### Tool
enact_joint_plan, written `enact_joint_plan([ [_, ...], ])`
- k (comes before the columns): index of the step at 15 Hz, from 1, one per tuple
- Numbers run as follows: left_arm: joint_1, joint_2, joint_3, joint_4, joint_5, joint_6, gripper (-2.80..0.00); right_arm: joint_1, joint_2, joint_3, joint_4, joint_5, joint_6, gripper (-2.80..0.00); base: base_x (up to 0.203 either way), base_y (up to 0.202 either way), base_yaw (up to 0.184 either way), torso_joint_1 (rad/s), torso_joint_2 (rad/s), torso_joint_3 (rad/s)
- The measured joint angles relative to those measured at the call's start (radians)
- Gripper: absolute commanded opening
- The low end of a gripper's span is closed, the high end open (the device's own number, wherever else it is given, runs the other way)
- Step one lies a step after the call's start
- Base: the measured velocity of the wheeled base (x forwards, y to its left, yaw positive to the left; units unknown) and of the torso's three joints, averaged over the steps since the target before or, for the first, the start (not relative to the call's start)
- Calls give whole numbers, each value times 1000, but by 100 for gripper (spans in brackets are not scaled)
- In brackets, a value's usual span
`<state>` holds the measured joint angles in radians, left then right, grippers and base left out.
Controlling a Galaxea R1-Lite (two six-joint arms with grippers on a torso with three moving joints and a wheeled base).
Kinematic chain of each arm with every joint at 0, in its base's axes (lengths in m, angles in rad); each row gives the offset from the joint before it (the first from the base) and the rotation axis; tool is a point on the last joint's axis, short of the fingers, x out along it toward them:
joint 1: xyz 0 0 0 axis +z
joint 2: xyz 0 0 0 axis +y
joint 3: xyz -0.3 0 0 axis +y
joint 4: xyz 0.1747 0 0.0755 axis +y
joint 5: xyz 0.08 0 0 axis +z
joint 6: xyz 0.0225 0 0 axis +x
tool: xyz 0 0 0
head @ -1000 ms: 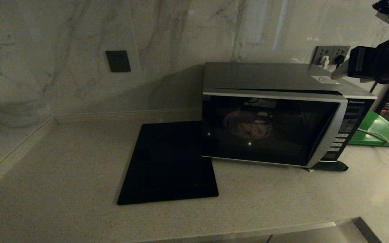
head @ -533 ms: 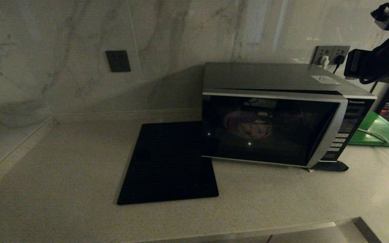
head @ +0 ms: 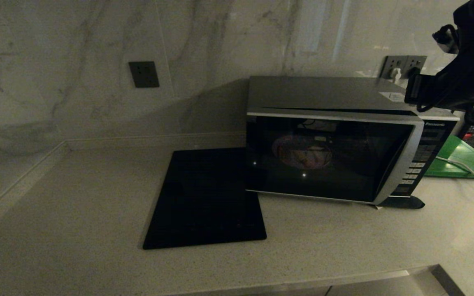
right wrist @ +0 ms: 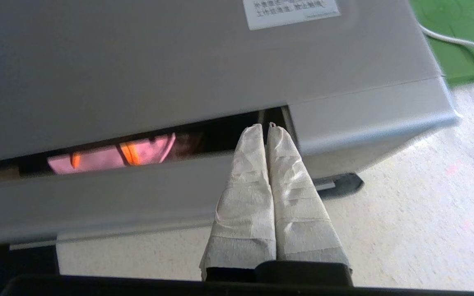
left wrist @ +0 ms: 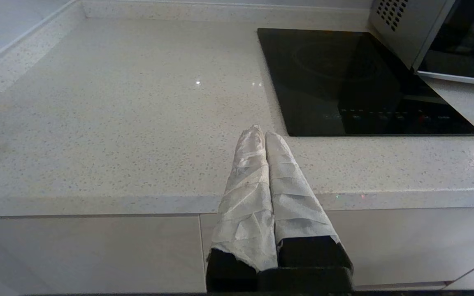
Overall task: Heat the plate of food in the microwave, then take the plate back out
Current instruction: Open the microwave oven
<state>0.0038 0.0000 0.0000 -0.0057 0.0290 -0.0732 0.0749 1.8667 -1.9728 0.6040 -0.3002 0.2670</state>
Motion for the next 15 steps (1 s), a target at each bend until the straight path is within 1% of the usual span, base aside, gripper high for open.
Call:
enact_joint_plan([
  [10, 0, 0, 0, 0, -1, 0, -280, 0, 47, 9, 2, -1, 4, -280, 0, 0, 0, 0, 0, 0],
  [15, 0, 0, 0, 0, -1, 0, -280, 3, -8, 71, 51, 7, 10, -280, 0, 0, 0, 0, 0, 0],
])
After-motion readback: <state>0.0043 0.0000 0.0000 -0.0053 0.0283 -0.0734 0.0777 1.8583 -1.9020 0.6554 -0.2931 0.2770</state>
